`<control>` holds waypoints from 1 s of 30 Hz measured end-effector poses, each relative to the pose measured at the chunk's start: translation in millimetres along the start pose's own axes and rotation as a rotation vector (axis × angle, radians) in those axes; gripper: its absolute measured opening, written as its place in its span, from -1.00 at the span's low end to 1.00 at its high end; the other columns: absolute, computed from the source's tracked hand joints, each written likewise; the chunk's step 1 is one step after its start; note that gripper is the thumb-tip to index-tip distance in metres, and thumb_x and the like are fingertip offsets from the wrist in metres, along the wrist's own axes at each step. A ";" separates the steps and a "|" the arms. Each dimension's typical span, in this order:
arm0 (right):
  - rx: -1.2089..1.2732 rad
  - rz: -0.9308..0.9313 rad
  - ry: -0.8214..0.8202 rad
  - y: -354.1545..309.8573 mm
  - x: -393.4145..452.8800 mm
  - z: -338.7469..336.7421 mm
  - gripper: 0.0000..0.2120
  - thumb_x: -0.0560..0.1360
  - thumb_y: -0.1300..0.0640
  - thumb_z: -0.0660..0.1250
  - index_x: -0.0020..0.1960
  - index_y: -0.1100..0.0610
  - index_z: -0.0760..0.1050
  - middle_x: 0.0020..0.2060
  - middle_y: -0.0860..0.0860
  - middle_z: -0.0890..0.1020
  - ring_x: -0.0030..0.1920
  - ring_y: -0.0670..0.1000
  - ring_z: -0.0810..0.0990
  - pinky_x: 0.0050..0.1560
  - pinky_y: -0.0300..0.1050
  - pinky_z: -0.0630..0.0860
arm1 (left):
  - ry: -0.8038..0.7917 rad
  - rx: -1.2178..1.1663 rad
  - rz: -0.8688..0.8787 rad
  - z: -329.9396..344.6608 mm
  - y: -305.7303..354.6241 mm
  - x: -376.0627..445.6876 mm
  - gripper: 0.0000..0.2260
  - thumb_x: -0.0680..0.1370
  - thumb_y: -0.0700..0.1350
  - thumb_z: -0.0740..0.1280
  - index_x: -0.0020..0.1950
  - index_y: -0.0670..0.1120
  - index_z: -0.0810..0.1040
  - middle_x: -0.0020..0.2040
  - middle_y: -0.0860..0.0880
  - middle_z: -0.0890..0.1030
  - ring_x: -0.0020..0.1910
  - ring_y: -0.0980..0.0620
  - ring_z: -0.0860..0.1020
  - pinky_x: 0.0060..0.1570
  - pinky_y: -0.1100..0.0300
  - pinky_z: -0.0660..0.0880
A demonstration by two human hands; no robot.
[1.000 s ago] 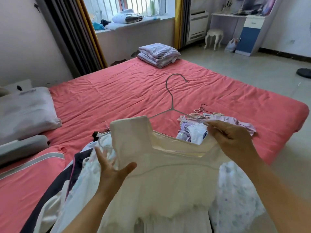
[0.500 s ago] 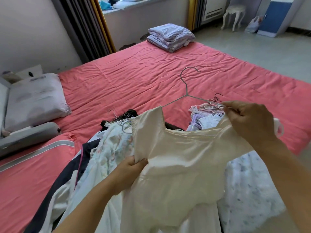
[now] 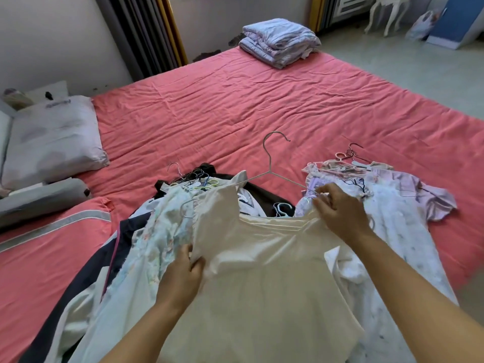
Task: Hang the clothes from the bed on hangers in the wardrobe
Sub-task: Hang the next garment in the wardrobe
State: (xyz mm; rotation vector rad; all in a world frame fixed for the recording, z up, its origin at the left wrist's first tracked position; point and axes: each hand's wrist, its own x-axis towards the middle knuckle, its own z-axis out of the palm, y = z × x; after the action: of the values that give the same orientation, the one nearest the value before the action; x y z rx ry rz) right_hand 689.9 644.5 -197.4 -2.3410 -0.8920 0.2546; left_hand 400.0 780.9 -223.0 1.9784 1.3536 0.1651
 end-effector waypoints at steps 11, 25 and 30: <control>-0.246 -0.141 -0.288 83.2 80.2 130.7 -0.28 0.13 -0.12 0.40 0.23 0.06 0.31 0.04 0.05 0.41 0.16 0.12 0.36 0.07 -0.09 0.11 | -0.273 0.599 0.137 70.7 -42.9 56.6 -0.46 0.59 0.11 0.19 0.52 0.15 0.05 0.55 0.02 -0.13 0.53 0.01 -0.15 0.46 0.10 -0.03; -0.316 -0.191 -0.037 96.6 -15.9 197.4 -0.45 0.46 -0.19 0.08 0.34 0.06 0.41 0.32 0.14 0.46 0.36 0.18 0.31 0.31 0.15 0.08 | -0.458 0.662 0.045 86.0 -76.6 50.5 -0.45 0.58 0.16 0.17 0.53 0.14 0.06 0.56 0.06 -0.10 0.53 0.03 -0.03 0.46 0.09 0.07; -0.554 -0.084 -0.588 104.3 -43.4 185.7 -0.39 0.53 -0.24 -0.12 0.51 -0.03 0.10 0.51 0.02 0.11 0.50 0.09 0.06 0.40 0.17 -0.20 | -0.436 0.620 0.111 81.5 -51.6 38.0 -0.48 0.58 0.14 0.19 0.51 0.12 0.13 0.56 0.05 -0.02 0.52 0.05 0.03 0.44 0.13 0.09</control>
State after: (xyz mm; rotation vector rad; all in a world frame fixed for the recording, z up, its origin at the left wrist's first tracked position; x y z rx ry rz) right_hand 643.2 643.9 -409.7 -2.7707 -1.4906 0.7718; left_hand 416.4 783.3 -325.3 2.3997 1.0797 -0.6762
